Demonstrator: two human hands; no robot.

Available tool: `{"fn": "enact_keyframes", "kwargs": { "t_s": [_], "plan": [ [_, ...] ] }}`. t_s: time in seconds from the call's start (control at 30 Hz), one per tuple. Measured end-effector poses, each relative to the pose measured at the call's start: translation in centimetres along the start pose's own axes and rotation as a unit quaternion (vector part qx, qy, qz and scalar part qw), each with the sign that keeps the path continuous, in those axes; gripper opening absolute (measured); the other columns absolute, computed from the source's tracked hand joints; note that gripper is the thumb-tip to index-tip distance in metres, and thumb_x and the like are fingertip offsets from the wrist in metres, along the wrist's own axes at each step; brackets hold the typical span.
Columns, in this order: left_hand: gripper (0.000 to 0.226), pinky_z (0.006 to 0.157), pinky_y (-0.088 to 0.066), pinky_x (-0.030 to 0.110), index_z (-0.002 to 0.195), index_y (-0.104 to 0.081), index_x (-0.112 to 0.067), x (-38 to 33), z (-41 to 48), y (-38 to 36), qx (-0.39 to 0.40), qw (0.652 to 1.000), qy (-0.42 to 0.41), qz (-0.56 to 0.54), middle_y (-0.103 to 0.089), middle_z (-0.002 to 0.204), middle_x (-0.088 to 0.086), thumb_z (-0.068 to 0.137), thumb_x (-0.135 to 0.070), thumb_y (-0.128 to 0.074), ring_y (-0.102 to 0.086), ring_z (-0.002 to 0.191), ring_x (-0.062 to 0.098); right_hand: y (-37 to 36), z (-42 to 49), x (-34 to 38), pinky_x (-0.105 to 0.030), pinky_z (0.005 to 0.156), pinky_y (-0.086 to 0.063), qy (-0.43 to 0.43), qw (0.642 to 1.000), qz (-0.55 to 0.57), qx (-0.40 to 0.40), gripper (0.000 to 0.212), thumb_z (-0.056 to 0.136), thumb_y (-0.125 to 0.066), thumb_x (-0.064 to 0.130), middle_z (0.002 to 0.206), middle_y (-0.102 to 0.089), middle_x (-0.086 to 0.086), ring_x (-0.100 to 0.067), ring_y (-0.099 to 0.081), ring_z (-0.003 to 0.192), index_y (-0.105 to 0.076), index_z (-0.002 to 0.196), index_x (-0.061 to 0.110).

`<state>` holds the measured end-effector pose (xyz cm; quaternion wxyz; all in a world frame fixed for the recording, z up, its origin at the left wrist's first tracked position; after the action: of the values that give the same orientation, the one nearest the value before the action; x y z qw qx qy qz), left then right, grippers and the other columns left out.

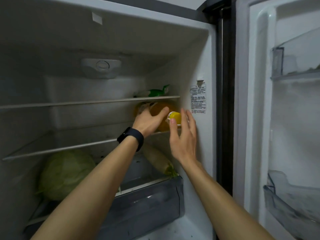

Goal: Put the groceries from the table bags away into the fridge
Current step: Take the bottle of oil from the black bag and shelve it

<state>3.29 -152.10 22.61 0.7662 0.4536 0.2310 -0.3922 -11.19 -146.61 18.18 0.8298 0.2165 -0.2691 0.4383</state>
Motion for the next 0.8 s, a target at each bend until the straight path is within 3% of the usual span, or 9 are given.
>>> {"fn": "enact_keyframes", "kwargs": {
  "t_s": [0.1, 0.27, 0.4, 0.6, 0.7, 0.8],
  "plan": [
    [0.078, 0.104, -0.044, 0.037, 0.148, -0.039, -0.026, 0.2, 1.0, -1.7, 0.032, 0.999, 0.012, 0.018, -0.052, 0.144, 0.006, 0.087, -0.074, -0.049, -0.053, 0.127, 0.030, -1.3, -0.2, -2.1, -0.032, 0.120, -0.020, -0.008, 0.997, -0.072, -0.025, 0.070, 0.099, -0.021, 0.059, 0.167, -0.013, 0.005, -0.013, -0.016, 0.151, -0.014, 0.160, 0.025],
    [0.070, 0.094, -0.032, 0.028, 0.152, -0.031, -0.018, 0.6, 2.8, -2.2, 0.065, 0.997, 0.021, 0.024, -0.043, 0.153, 0.009, 0.098, -0.060, -0.044, -0.045, 0.134, 0.028, -3.1, 0.4, -2.9, -0.030, 0.105, -0.018, -0.010, 0.984, -0.168, -0.067, 0.069, 0.098, -0.019, 0.060, 0.162, -0.028, 0.003, -0.017, -0.030, 0.144, -0.023, 0.158, 0.026],
    [0.080, 0.108, -0.032, 0.034, 0.159, -0.005, -0.016, 2.8, 3.8, -2.4, 0.078, 0.995, 0.058, 0.029, -0.032, 0.159, 0.011, 0.100, -0.062, -0.035, -0.038, 0.141, 0.029, -5.3, 0.8, -3.3, -0.042, 0.104, -0.027, -0.002, 0.961, -0.273, -0.038, 0.073, 0.099, -0.011, 0.060, 0.165, -0.023, 0.000, -0.020, -0.032, 0.143, -0.011, 0.160, 0.021],
    [0.079, 0.112, -0.030, 0.038, 0.159, -0.015, -0.015, 4.2, 5.5, -2.4, 0.079, 0.991, 0.091, 0.049, -0.031, 0.160, 0.011, 0.099, -0.065, -0.031, -0.035, 0.143, 0.029, -6.6, 1.7, -3.7, -0.045, 0.097, -0.027, -0.011, 0.943, -0.332, 0.013, 0.072, 0.100, -0.015, 0.055, 0.166, -0.020, -0.003, -0.022, -0.035, 0.139, -0.010, 0.160, 0.016],
    [0.076, 0.115, -0.026, 0.040, 0.158, -0.019, -0.016, 4.4, 6.0, -2.3, 0.090, 0.990, 0.104, 0.037, -0.028, 0.161, 0.010, 0.100, -0.063, -0.034, -0.031, 0.146, 0.029, -6.1, 1.6, -3.4, -0.042, 0.102, -0.025, 0.003, 0.944, -0.329, 0.038, 0.067, 0.103, -0.021, 0.052, 0.165, -0.020, -0.003, -0.023, -0.034, 0.140, -0.013, 0.160, 0.017],
    [0.071, 0.116, -0.024, 0.040, 0.156, -0.027, -0.016, 3.8, 6.0, -2.0, 0.095, 0.989, 0.108, 0.019, -0.031, 0.160, 0.009, 0.100, -0.059, -0.038, -0.032, 0.145, 0.028, -5.3, 0.6, -3.1, -0.041, 0.111, -0.026, 0.055, 0.944, -0.315, 0.077, 0.063, 0.104, -0.024, 0.048, 0.168, -0.008, -0.001, -0.022, -0.026, 0.148, -0.011, 0.160, 0.023]
  ]
}}
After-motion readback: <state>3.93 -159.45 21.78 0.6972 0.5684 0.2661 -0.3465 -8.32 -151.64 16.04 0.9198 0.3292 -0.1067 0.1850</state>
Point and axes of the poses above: each hand's wrist, its own z-axis towards the middle knuckle, its own y-axis out of the back of the hand, x = y × z, the point moved 9 cm from there along z, towards the middle knuckle
